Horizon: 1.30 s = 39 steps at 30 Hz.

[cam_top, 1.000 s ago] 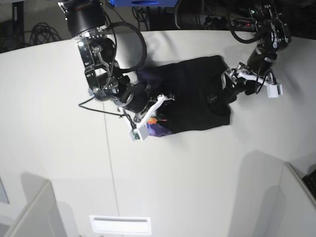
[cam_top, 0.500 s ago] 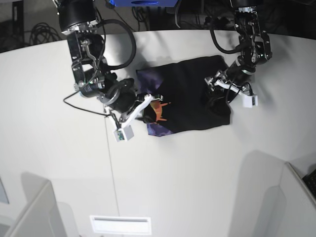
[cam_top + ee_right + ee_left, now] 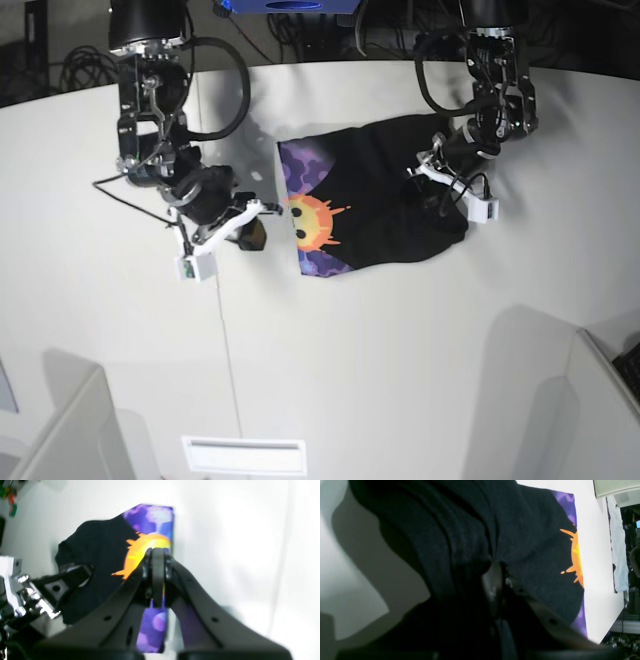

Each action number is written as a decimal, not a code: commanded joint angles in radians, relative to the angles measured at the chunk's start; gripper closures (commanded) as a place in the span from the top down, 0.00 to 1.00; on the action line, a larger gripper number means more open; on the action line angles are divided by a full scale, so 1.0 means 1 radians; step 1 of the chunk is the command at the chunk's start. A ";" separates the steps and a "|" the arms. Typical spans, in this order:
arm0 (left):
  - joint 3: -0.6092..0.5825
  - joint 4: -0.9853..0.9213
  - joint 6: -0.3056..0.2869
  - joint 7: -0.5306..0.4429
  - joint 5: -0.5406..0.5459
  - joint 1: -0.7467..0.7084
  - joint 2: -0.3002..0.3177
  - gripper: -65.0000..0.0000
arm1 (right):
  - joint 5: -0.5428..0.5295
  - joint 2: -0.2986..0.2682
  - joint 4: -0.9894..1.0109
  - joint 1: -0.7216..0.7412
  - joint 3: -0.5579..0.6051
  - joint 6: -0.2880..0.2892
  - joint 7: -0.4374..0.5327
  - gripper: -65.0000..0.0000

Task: Fold the T-shirt properly
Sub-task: 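Release the right gripper and grasp the shirt with the left gripper, then drag the folded shirt with the left gripper to square it on the table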

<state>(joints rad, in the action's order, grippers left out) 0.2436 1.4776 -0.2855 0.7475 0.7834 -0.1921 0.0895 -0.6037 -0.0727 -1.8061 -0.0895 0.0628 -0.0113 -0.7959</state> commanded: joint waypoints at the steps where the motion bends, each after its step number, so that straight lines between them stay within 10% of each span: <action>1: -0.022 0.005 0.012 0.028 -0.025 0.012 0.023 0.00 | -0.011 0.000 -0.019 0.004 -0.030 0.006 0.020 0.00; 10: -0.246 0.005 0.154 0.028 -0.025 0.099 0.184 0.00 | -0.011 -0.002 -0.011 -0.085 -0.265 0.007 0.017 0.00; 22: -0.679 0.004 0.159 0.028 -0.035 0.369 0.390 0.00 | -0.160 0.020 -0.019 -0.204 -0.522 0.007 0.019 0.00; 35: -1.154 0.004 0.148 0.020 -0.486 0.587 0.352 0.00 | -0.324 0.021 -0.021 -0.332 -0.627 0.007 0.020 0.00; 39: -1.203 0.004 0.019 0.017 -0.589 0.613 0.310 0.00 | -0.324 0.037 -0.021 -0.352 -0.624 0.007 0.020 0.00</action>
<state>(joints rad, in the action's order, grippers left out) -0.9585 1.4750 -0.2588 0.7544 0.1799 0.4129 0.4015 -0.9127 -0.0368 -1.8069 -0.4393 -0.5587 -0.0116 -0.7849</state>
